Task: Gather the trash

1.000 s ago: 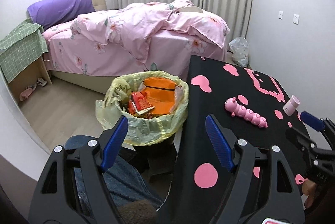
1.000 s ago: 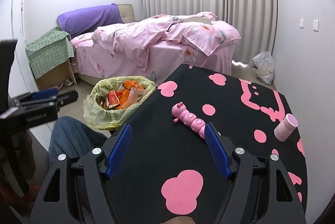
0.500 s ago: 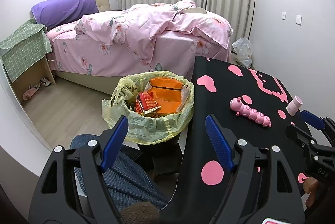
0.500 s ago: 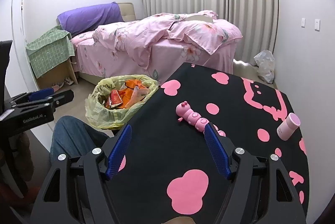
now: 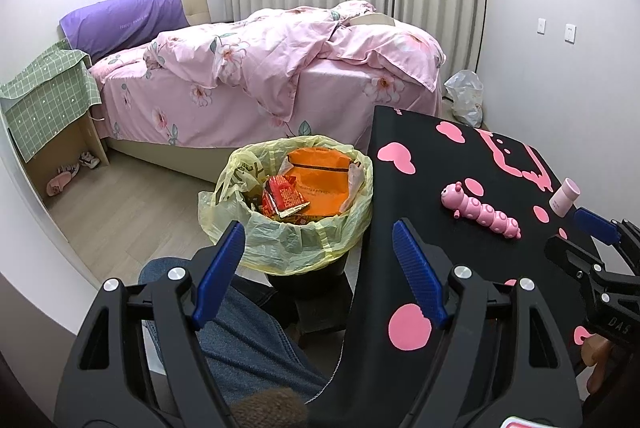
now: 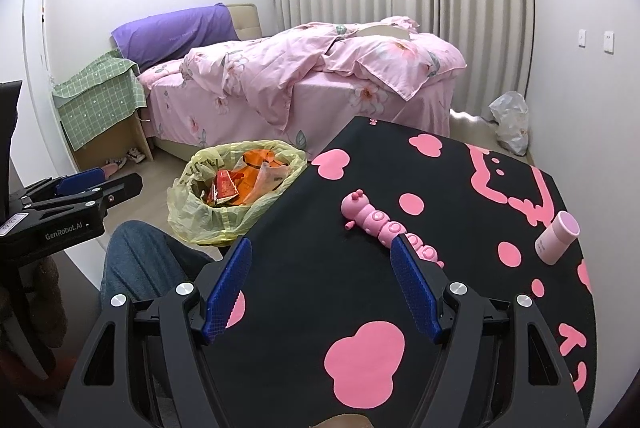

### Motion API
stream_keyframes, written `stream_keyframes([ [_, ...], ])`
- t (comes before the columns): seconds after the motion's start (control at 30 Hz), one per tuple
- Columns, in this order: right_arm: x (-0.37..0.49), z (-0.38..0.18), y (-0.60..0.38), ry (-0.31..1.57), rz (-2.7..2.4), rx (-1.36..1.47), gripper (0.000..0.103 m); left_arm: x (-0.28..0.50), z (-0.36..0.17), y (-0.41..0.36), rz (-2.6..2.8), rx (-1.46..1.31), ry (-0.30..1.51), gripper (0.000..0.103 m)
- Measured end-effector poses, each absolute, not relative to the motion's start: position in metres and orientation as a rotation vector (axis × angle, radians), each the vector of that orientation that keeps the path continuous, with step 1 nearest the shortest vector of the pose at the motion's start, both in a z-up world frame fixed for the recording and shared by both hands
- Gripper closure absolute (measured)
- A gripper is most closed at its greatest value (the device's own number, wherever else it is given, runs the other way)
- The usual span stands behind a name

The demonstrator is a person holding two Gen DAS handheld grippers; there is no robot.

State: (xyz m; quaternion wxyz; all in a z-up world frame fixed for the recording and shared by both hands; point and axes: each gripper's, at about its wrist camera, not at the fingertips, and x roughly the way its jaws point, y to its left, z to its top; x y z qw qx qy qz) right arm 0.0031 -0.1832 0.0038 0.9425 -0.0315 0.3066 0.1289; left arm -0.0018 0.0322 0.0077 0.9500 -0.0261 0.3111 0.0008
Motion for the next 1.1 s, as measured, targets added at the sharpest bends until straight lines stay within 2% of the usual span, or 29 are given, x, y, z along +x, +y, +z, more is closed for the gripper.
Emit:
stream_keyframes([
  [1.1, 0.0025, 0.0026, -0.182, 0.621, 0.262, -0.06, 0.035, -0.0015, 0.0079, 0.034, 0.0, -0.051, 0.632, 0.031],
])
